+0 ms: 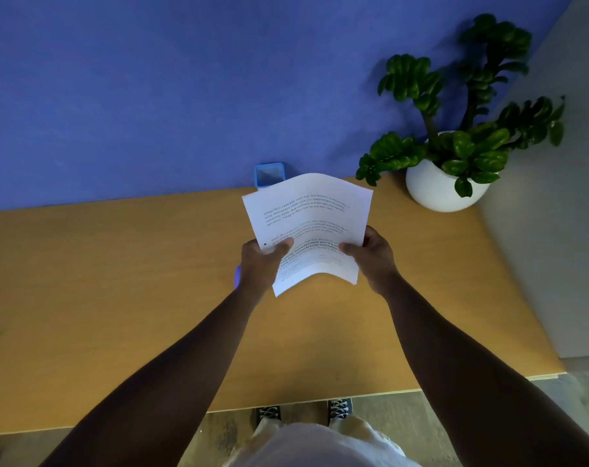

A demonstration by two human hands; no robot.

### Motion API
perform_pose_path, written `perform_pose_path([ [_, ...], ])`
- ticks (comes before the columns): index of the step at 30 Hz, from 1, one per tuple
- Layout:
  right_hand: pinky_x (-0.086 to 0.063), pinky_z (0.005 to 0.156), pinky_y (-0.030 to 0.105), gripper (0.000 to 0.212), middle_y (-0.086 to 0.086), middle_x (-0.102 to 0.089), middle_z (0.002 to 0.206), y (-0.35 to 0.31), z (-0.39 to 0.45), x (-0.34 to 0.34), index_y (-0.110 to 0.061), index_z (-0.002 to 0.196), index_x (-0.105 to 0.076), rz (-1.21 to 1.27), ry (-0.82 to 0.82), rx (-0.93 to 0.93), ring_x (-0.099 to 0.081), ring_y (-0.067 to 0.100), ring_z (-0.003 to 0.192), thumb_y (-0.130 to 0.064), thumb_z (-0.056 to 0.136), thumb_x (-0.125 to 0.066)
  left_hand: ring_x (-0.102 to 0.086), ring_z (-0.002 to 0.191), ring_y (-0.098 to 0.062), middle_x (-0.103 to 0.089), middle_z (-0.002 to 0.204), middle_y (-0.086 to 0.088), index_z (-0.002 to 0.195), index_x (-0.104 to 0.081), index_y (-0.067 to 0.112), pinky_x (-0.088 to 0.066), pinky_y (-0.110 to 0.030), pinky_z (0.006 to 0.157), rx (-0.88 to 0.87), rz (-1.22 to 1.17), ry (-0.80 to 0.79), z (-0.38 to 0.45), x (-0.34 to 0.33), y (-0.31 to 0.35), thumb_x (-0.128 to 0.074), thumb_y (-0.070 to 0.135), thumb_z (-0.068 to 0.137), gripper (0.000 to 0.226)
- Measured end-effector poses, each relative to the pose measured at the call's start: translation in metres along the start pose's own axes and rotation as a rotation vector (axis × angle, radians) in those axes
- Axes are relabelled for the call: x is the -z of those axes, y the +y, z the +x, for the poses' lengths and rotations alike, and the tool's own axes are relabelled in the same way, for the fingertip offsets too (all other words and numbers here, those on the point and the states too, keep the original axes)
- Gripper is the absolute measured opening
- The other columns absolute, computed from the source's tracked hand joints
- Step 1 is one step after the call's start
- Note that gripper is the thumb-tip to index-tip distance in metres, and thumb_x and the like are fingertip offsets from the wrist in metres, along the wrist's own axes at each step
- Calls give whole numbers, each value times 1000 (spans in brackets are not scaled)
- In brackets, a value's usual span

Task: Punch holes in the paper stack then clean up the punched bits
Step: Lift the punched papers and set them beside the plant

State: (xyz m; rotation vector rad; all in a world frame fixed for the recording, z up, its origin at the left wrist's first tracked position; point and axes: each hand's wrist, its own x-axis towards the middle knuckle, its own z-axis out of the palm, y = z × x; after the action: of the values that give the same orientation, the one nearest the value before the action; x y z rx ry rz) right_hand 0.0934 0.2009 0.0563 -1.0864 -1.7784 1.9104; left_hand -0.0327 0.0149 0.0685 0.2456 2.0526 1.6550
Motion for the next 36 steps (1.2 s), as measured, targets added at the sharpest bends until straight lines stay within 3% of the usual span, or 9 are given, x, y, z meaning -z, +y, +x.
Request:
perform_pose_path([
  [5, -53, 66, 24, 32, -5, -71, 99, 3, -5, -2, -20, 110, -64, -61, 107, 63, -66, 13, 88, -7, 81, -71, -74, 93, -13, -77, 99, 10, 102, -75, 25, -61, -41, 84, -40, 12, 29, -4, -5, 1, -78, 36, 79, 26],
  [9, -48, 58, 15, 36, -5, -67, 103, 14, -10, 0, -17, 118, -59, -243, 102, 49, -61, 8, 87, -10, 83, -67, -73, 85, -32, -77, 93, 5, 102, -73, 24, -47, -27, 52, 61, 200, 32, -3, -3, -5, -75, 51, 76, 37],
  [12, -40, 52, 10, 31, -5, -66, 101, 20, -10, 3, -17, 117, -60, -323, 125, 59, -58, 4, 81, -13, 87, -63, -69, 88, -41, -75, 99, -2, 107, -69, 24, -47, -31, 56, 99, 305, -4, -1, 1, -12, -72, 56, 75, 46],
  [16, -40, 61, 12, 29, -12, -63, 96, 18, -7, 6, -17, 118, -61, -324, 161, 98, -56, -4, 80, -14, 89, -62, -71, 97, -22, -75, 106, 5, 113, -70, 20, -60, -40, 81, 49, 236, -2, 2, 0, -8, -73, 46, 81, 41],
  [20, -44, 66, 18, 32, -9, -64, 101, 23, -5, 7, -16, 121, -60, -367, 126, 84, -59, 9, 87, -14, 90, -62, -71, 81, -29, -74, 93, 4, 112, -71, 16, -46, -11, 44, 69, 246, -15, -2, -5, -6, -74, 38, 85, 35],
  [22, -45, 69, 21, 32, -8, -65, 104, 27, -5, 9, -16, 122, -60, -390, 119, 81, -59, 12, 90, -15, 90, -61, -70, 90, -35, -75, 99, -2, 114, -70, 17, -40, -9, 38, 78, 273, -24, -2, -5, -9, -73, 38, 86, 35],
  [27, -42, 62, 12, 31, -13, -63, 99, 27, -2, 11, -18, 121, -60, -389, 128, 101, -59, 6, 85, -16, 90, -61, -71, 86, -34, -75, 101, 1, 113, -70, 19, -39, -15, 36, 69, 301, -15, 2, -4, -10, -72, 40, 86, 34],
  [30, -42, 62, 11, 31, -17, -61, 93, 32, -2, 12, -19, 120, -61, -406, 113, 66, -57, -6, 78, -16, 89, -62, -63, 65, -13, -75, 104, -2, 116, -69, 16, -36, -9, 34, 85, 319, -52, 2, -4, -13, -73, 35, 87, 35],
  [36, -39, 59, 6, 31, -16, -62, 96, 32, 1, 12, -19, 121, -62, -421, 107, 65, -55, -10, 78, -17, 90, -61, -67, 75, -22, -75, 96, 10, 110, -70, 28, -51, -31, 61, 127, 438, -52, 6, 2, -18, -67, 58, 79, 44],
])
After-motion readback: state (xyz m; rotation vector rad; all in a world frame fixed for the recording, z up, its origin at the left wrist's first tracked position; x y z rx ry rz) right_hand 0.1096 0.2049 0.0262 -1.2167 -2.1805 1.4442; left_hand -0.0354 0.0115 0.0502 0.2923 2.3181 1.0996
